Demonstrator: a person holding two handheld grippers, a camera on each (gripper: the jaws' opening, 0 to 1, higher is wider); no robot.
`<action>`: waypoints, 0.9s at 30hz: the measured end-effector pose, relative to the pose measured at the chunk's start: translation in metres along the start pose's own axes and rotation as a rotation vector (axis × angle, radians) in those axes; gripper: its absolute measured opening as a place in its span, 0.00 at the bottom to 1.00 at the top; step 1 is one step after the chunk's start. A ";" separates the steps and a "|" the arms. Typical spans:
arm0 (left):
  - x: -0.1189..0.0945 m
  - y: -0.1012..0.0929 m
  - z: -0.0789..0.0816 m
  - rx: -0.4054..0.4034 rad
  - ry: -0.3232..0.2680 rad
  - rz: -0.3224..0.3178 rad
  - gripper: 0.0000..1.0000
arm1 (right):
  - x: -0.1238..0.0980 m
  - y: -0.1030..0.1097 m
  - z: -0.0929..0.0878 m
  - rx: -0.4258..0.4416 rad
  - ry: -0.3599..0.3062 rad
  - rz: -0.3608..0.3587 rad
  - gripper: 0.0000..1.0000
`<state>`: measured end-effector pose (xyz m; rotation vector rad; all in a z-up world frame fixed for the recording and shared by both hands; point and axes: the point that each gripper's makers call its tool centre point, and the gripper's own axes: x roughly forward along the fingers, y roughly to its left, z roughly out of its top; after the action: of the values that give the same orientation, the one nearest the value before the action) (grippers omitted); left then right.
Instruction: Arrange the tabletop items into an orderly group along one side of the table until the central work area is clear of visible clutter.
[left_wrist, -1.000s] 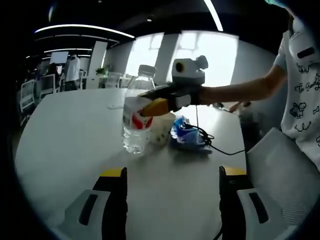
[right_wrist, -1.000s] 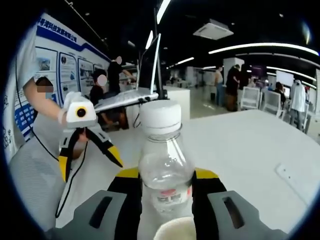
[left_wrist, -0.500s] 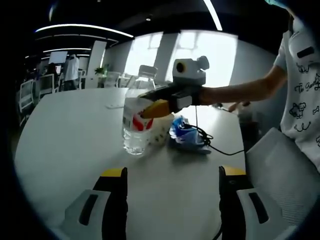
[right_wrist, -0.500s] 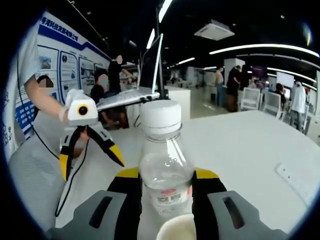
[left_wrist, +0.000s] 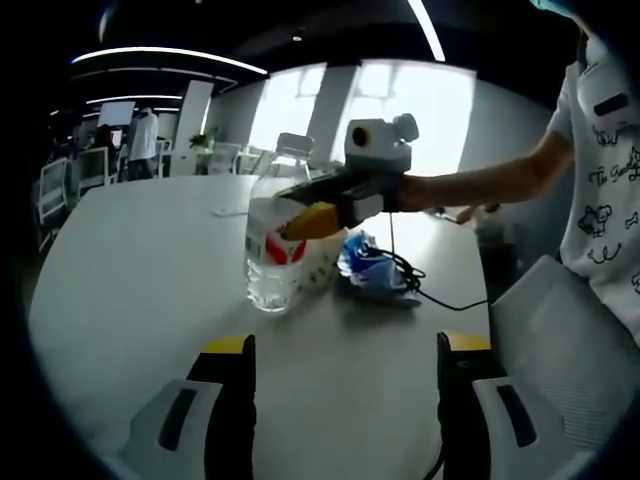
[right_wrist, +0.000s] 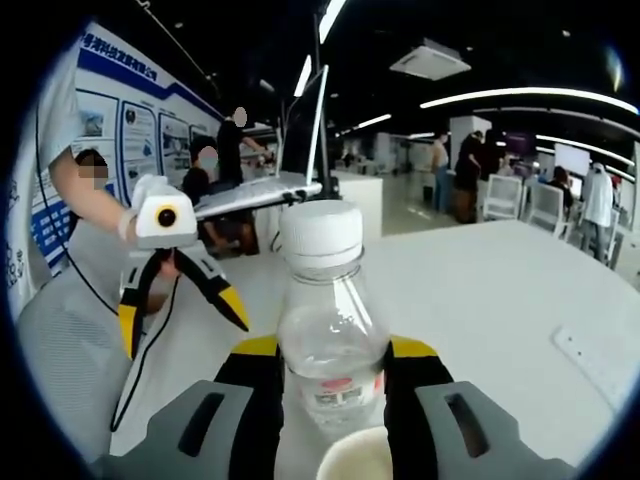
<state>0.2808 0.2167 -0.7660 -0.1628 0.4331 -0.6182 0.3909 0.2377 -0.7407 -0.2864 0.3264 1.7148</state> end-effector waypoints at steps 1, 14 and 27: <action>0.000 0.000 0.000 0.000 -0.001 0.000 0.70 | 0.000 0.000 0.000 0.000 -0.001 0.000 0.36; 0.001 -0.002 -0.002 -0.002 0.003 -0.004 0.70 | -0.002 0.001 -0.006 0.024 -0.011 -0.004 0.36; 0.002 -0.003 -0.001 -0.001 0.001 -0.004 0.70 | -0.002 0.003 -0.007 0.022 -0.011 0.006 0.37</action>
<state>0.2803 0.2128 -0.7666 -0.1642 0.4342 -0.6222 0.3881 0.2326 -0.7462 -0.2605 0.3385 1.7173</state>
